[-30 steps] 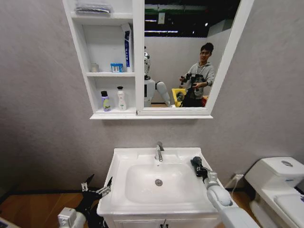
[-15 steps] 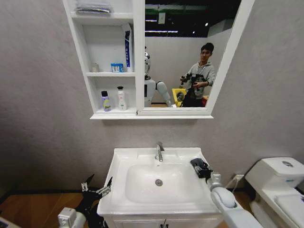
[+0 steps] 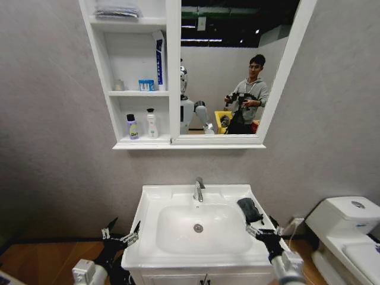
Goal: Move facial cleanser and shampoo from washbasin to cabinet, then wipe washbasin with towel.
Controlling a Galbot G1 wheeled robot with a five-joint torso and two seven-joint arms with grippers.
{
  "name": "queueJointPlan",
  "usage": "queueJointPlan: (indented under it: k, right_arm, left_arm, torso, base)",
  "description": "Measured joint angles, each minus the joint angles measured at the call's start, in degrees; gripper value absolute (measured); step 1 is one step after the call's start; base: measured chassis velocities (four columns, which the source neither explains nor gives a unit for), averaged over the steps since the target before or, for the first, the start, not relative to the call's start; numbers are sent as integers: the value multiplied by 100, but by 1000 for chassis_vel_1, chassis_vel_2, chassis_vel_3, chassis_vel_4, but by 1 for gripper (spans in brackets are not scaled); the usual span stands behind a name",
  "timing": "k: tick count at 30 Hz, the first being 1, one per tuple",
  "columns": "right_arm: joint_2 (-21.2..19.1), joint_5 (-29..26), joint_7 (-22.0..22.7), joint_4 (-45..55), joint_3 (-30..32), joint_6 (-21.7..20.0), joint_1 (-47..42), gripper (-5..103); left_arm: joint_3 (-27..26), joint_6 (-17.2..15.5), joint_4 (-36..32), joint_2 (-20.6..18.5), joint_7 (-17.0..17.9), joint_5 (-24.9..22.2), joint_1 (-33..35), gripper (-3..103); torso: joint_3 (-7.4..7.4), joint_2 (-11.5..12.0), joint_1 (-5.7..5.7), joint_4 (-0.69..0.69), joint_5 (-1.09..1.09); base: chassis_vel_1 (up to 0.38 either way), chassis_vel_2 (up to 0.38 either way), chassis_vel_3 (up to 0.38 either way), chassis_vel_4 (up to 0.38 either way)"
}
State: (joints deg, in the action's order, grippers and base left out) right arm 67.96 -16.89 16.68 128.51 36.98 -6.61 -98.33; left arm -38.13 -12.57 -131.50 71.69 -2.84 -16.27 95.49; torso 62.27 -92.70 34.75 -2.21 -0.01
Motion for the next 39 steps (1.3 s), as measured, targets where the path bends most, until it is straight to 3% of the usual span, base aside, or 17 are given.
queueJointPlan:
  k: [11,39]
  right_arm:
    - [275,280,-155,526,-131,263,-483,100]
    - [275,279,-199,495,-165,307,-461,100]
  left_arm:
    - [0,0,0,0,0,0,0,100]
    - [0,0,0,0,0,0,0,100]
  torso:
    - [1,1,1,0,1]
    - [2,3,4,1,1]
  base:
    - [0,0,0,0]
    - [18,-21,-17,20]
